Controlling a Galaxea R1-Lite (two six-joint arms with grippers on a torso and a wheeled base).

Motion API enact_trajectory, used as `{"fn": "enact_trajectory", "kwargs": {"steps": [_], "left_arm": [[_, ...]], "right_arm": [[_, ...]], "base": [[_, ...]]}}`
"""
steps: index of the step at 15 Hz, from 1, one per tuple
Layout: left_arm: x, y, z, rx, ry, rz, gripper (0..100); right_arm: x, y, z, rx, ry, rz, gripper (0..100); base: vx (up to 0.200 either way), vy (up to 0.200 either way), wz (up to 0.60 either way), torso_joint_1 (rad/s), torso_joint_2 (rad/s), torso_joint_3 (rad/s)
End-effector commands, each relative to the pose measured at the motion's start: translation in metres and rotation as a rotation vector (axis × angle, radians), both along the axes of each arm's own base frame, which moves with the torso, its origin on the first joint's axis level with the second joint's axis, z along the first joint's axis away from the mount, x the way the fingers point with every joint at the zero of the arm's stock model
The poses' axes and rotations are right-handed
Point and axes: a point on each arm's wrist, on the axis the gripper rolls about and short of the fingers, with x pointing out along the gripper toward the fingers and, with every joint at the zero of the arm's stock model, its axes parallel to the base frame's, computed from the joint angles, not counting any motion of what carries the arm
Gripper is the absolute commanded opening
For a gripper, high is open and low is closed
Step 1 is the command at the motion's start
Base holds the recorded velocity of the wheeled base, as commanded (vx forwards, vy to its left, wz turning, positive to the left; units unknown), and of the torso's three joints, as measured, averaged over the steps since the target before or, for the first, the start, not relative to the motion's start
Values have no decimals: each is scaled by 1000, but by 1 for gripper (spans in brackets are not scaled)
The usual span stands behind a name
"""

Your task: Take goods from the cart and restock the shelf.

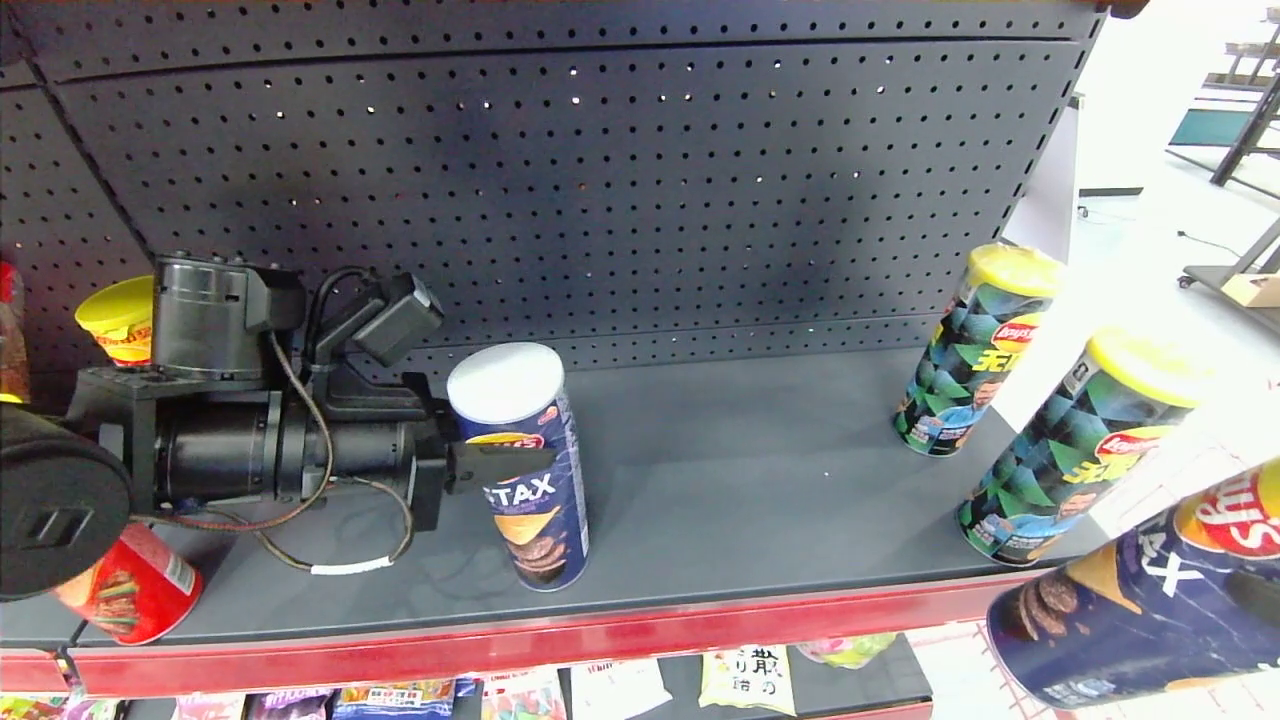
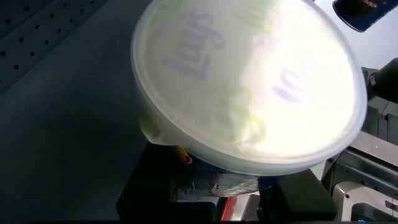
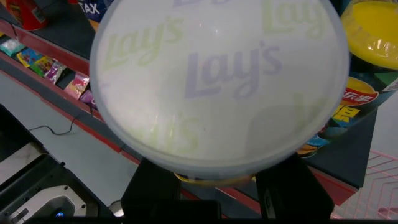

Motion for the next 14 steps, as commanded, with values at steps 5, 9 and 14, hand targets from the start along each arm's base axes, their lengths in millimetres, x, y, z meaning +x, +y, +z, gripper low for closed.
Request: {"fn": "enact_trajectory", "kwargs": {"steps": [5,9,14], "left_arm": [[-13,5,5,-5,-13,3,0],[-17,6,-1,4,5,4,0],[-20,7,0,4,-1,6,100]], "right_arm": [[0,0,0,-1,1,1,0],[0,0,1,0,-4,1,0],[-1,0,0,0,-2,1,0]], "base": [[0,0,0,0,0,0],[0,0,0,0,0,0],[0,0,0,0,0,0]]}}
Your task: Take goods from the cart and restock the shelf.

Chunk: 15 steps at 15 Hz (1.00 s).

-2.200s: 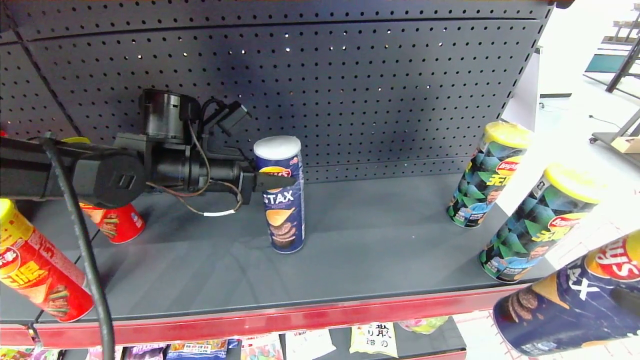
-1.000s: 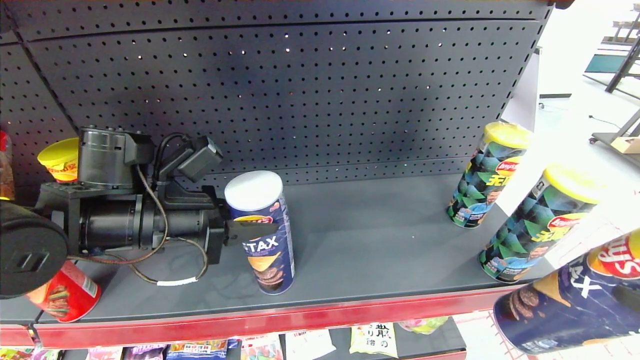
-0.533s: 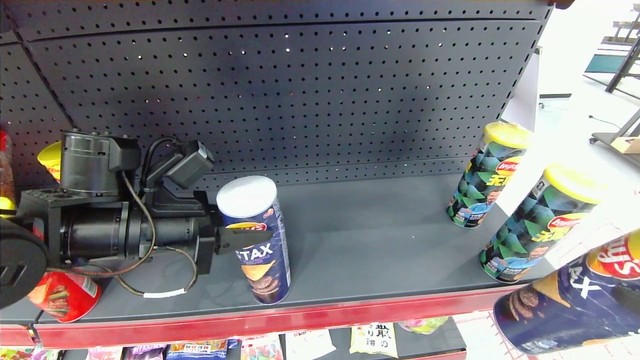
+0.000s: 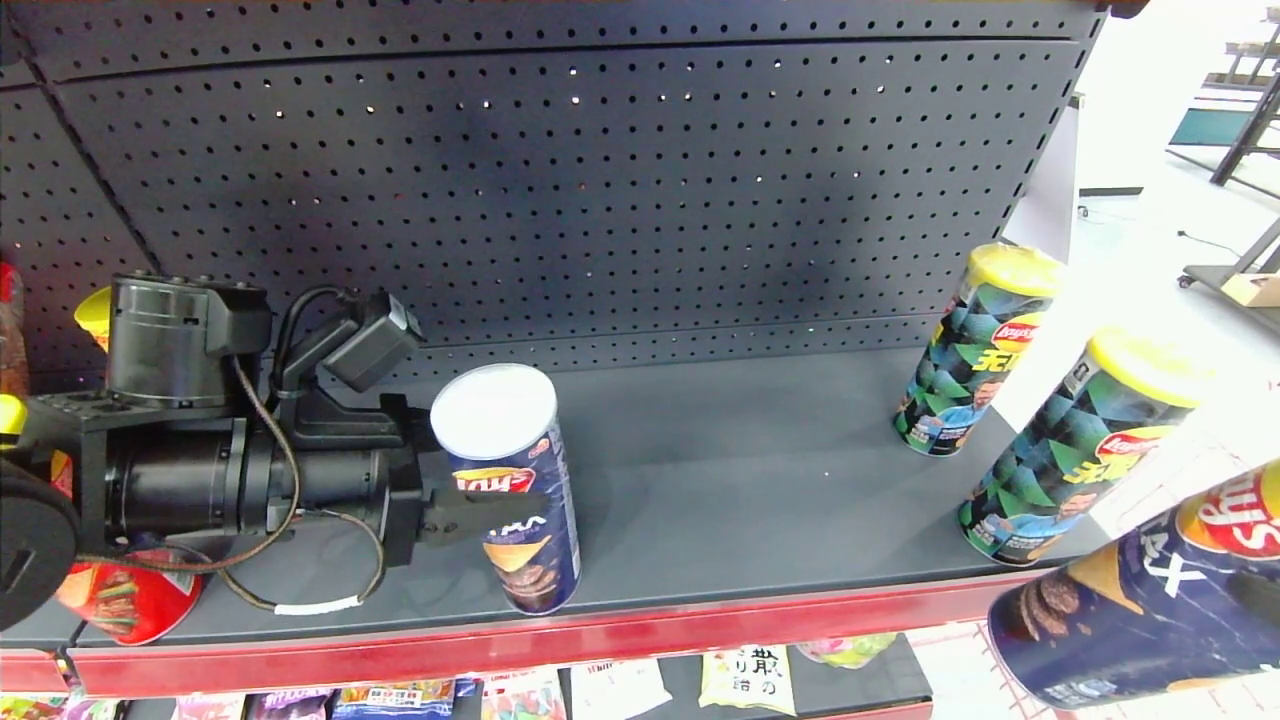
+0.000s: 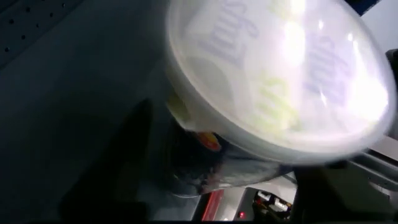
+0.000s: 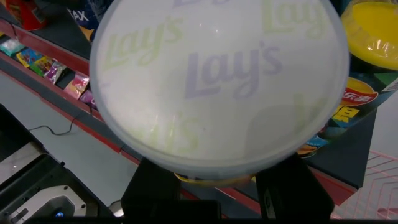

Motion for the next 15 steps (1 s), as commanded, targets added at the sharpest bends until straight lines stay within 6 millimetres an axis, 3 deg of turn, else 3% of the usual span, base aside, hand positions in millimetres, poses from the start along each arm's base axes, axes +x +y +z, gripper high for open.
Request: {"fn": "enact_trajectory", "kwargs": {"steps": [1,11,15], "left_arm": [[-5,1,2,-1,-13,3,100],[-47,34,2,8,-49,125,100],[-87,63,1,14,-120,280,100]], "right_arm": [[0,0,-1,-1,3,1,0],[0,0,-8,-8,26,1,0],[-1,0,-15,-14,40,5,0]], "base": [[0,0,0,0,0,0],[0,0,0,0,0,0],[0,0,0,0,0,0]]}}
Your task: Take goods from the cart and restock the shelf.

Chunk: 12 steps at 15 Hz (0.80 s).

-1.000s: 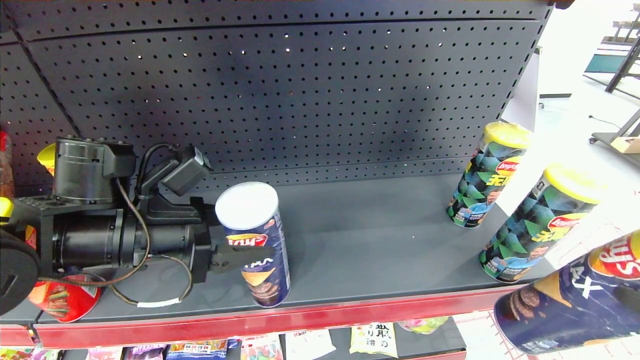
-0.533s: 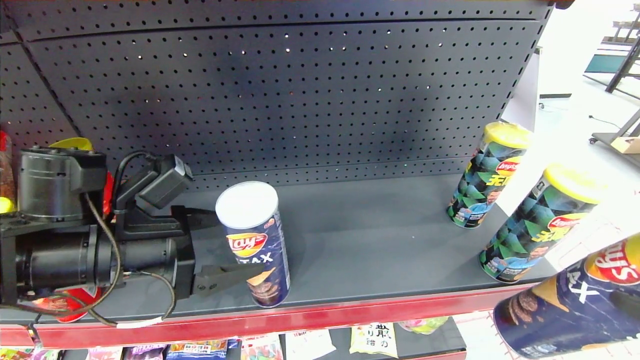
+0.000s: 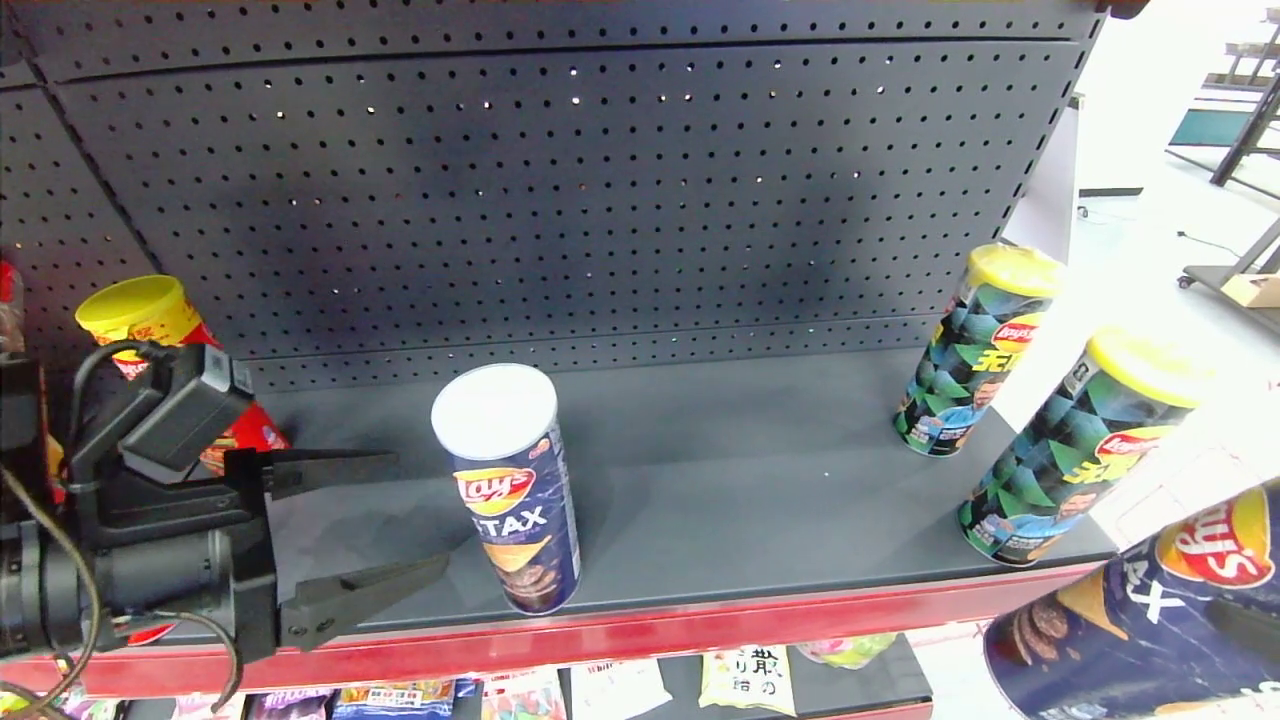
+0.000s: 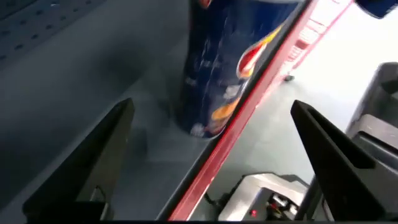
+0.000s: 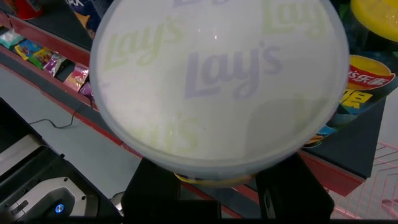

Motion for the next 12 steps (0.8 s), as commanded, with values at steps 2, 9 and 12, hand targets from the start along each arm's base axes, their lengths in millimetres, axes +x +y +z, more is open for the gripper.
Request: {"fn": "enact_trajectory", "kwargs": {"steps": [2,9,12], "left_arm": [[-47,25,1,80,-135,332,100],[-95,43,-5,80,-221,840,100],[-106,43,-8,101,-232,789,100]], "right_arm": [[1,0,-3,-3,9,1,0],[2,0,-5,-9,21,-12,0],[1,-1,-9,-18,25,-60,0]], "base": [[0,0,0,0,0,0],[0,0,0,0,0,0],[0,0,0,0,0,0]]}}
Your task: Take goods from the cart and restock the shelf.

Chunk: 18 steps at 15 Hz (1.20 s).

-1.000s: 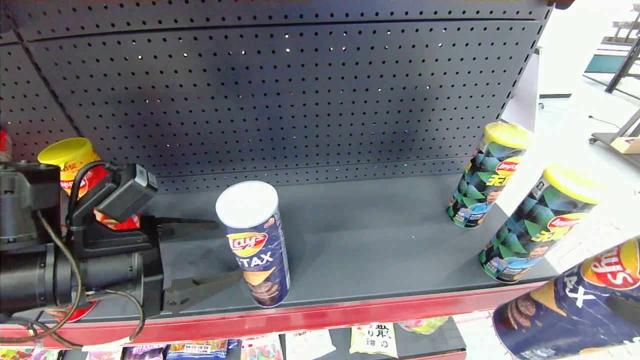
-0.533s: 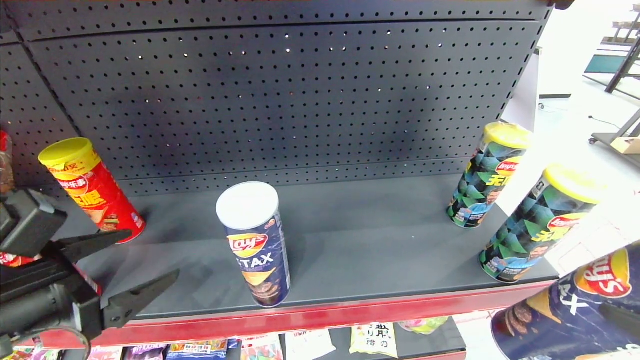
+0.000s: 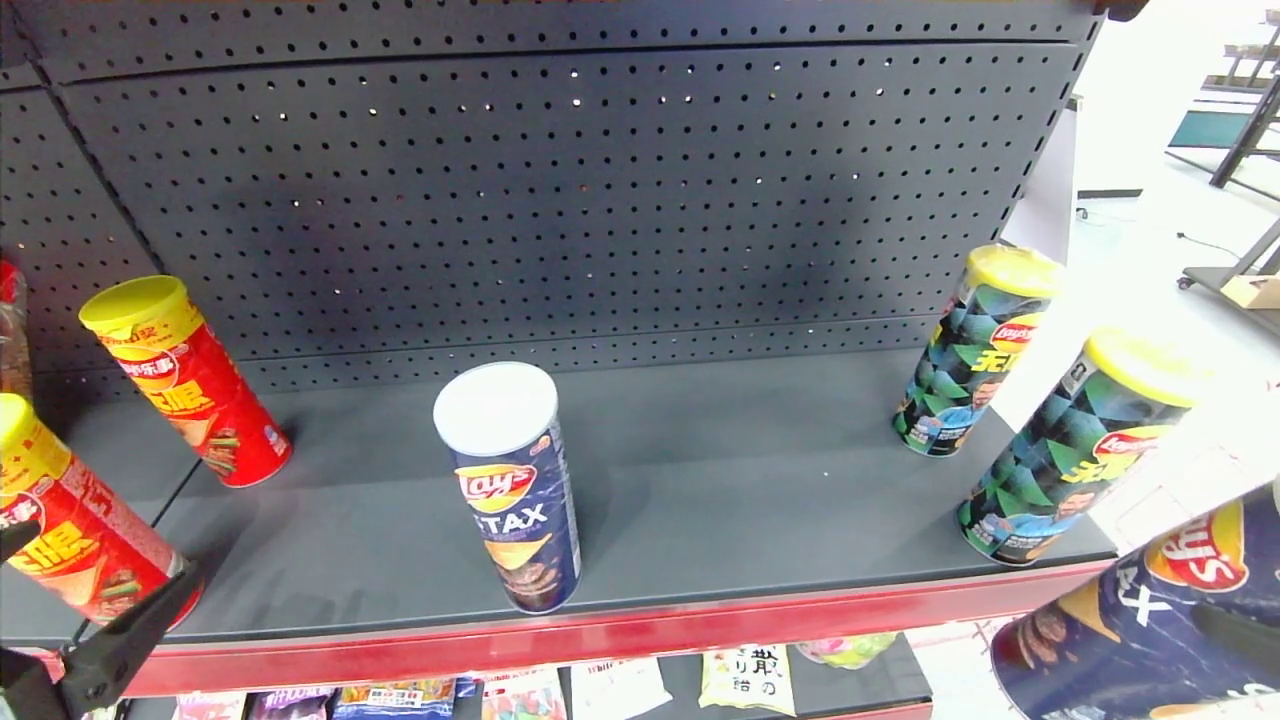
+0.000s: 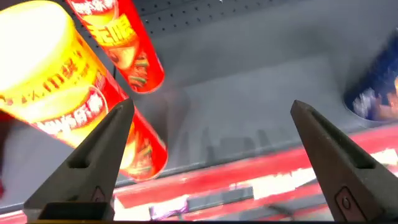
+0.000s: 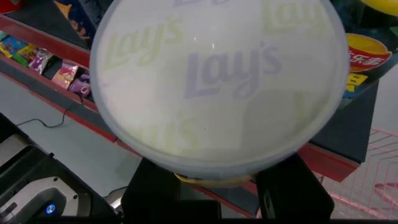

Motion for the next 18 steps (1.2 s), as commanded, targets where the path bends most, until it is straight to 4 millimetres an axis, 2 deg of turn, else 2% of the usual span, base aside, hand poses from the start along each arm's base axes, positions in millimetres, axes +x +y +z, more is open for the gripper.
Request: {"fn": "enact_trajectory", "kwargs": {"steps": [1,4,8,11,18], "left_arm": [[-9,1,3,25,-44,-7,100],[-12,2,5,48,-60,-7,100],[-13,2,4,52,-60,2,100],[-14,2,5,50,-71,-4,100],[-17,3,1,50,-69,-6,100]], "right_arm": [[0,-1,0,-12,-9,-41,0],[2,-1,1,-16,-7,-53,0],[0,-1,-1,-14,-6,-52,0],[-2,-2,-2,-14,-11,-52,0],[-4,-2,-5,-14,-9,-52,0]], "base": [[0,0,0,0,0,0],[0,0,0,0,0,0],[-200,0,0,5,2,1],[0,0,0,0,0,0],[0,200,0,4,1,0]]}}
